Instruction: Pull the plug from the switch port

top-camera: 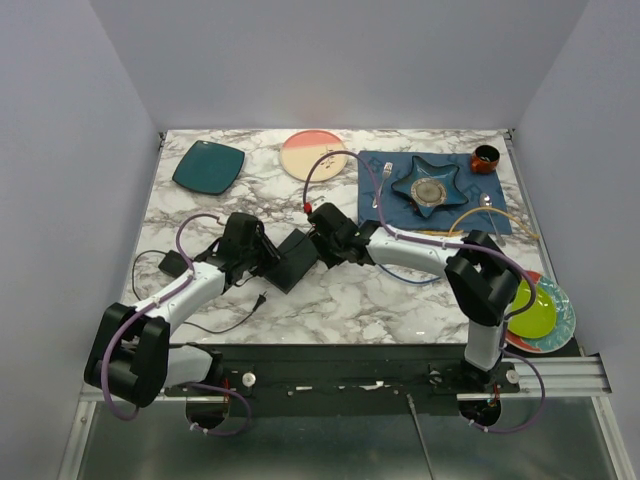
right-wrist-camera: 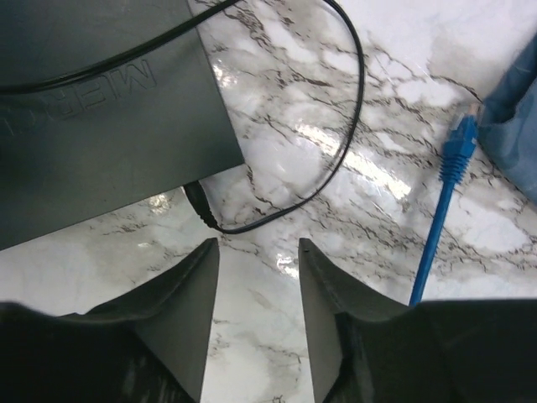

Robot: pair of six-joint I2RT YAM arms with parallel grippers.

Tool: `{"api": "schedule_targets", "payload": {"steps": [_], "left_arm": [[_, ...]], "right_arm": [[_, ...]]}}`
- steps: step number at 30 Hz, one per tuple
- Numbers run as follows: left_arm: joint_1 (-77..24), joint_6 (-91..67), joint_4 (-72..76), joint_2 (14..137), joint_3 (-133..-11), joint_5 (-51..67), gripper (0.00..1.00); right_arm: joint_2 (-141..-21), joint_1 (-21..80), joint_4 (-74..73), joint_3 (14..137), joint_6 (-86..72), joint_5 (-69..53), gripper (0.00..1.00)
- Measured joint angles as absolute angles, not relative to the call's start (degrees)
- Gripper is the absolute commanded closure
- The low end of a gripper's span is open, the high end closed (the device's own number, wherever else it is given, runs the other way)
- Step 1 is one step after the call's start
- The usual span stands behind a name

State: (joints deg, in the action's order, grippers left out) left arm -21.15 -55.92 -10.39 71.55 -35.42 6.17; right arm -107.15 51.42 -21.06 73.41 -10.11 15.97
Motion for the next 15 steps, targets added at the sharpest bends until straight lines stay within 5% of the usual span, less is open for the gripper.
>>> {"api": "schedule_targets", "payload": {"steps": [15], "left_arm": [[-21.1, -56.2, -8.7, 71.5, -33.1, 7.7, 0.59]], "right_arm": [[-112.5, 51.4, -20.1, 77.1, -5.9, 10.7, 0.46]]}}
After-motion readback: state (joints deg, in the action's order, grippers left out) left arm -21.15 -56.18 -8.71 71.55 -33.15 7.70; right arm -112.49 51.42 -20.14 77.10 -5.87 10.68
